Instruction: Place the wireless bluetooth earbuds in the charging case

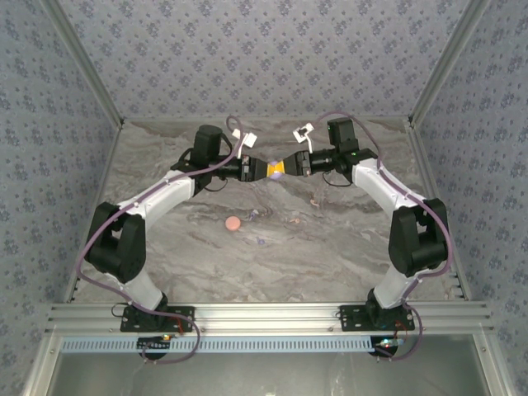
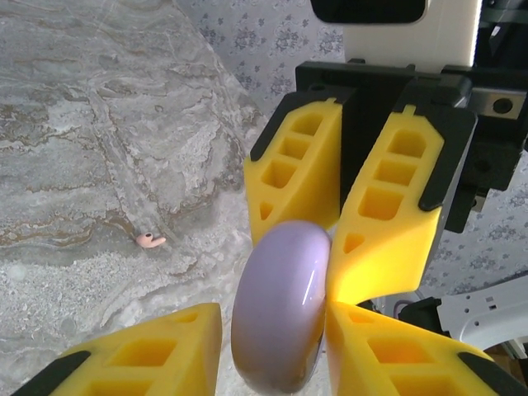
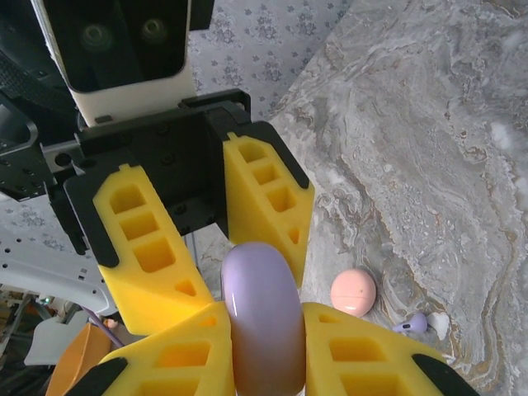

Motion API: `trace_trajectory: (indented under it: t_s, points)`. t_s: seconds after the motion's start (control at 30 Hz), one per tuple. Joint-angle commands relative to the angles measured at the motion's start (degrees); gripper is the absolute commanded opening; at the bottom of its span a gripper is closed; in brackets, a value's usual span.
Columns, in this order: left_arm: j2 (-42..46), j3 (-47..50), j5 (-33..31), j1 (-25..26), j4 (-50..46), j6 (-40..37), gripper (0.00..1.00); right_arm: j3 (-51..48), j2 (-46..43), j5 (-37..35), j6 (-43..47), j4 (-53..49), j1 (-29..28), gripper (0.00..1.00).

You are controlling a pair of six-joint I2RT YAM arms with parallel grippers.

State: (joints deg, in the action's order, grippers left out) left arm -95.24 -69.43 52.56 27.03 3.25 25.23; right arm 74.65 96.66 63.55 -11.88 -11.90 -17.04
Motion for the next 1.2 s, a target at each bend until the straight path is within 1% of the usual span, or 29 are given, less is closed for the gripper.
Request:
trace_trajectory:
  t_s: [0.0, 0.13, 0.57, 0.7, 0.83, 0.87, 0.93, 0.97, 1.0, 1.03, 1.1, 1.17]
  points:
    - [1.3, 0.5, 2.6, 0.3, 1.0, -1.0, 0.38, 2.1, -0.1, 2.0, 1.2, -1.4, -0.2, 0.19]
    - [1.4, 1.0, 2.7, 0.3, 1.5, -0.7, 0.40, 2.4, -0.1, 2.3, 1.1, -1.5, -0.3, 0.19]
    - [0.8, 1.4, 3.6, 0.7, 4.7, 1.2, 0.39, 2.8, 0.3, 3.2, 2.6, -3.4, -1.4, 0.20]
    - [0.7, 1.5, 3.9, 1.0, 5.3, 1.4, 0.30, 3.0, 0.2, 3.4, 2.8, -3.8, -1.5, 0.20]
    - [0.5, 1.4, 3.4, 1.3, 5.3, 1.3, 0.15, 3.0, 0.0, 2.8, 3.2, -4.3, -1.8, 0.22]
    - [0.5, 1.4, 3.0, 1.3, 4.9, 1.1, 0.13, 3.0, -0.1, 2.2, 3.3, -4.5, -1.8, 0.24]
    - [0.5, 1.2, 1.7, 1.3, 3.8, 0.5, 0.12, 2.7, -0.8, -0.2, 3.2, -4.8, -1.8, 0.30]
    - [0.6, 1.3, 1.3, 1.2, 3.3, 0.1, 0.12, 2.5, -1.2, -1.5, 3.2, -5.1, -1.9, 0.34]
    - [0.8, 1.2, 0.8, 1.2, 2.8, -0.4, 0.12, 2.3, -1.6, -2.8, 3.3, -5.5, -1.7, 0.40]
    - [1.0, 1.1, 0.1, 1.2, 2.0, -1.2, 0.11, 2.0, -2.4, -4.2, 3.4, -5.7, -1.5, 0.43]
    - [1.5, 0.6, -1.1, 1.2, 0.3, -3.1, 0.13, 1.3, -3.9, -7.1, 3.6, -6.3, -1.3, 0.49]
    - [2.3, 0.4, -2.9, 1.3, -1.2, -5.5, 0.15, 0.9, -5.6, -10.9, 4.7, -8.2, -1.2, 0.52]
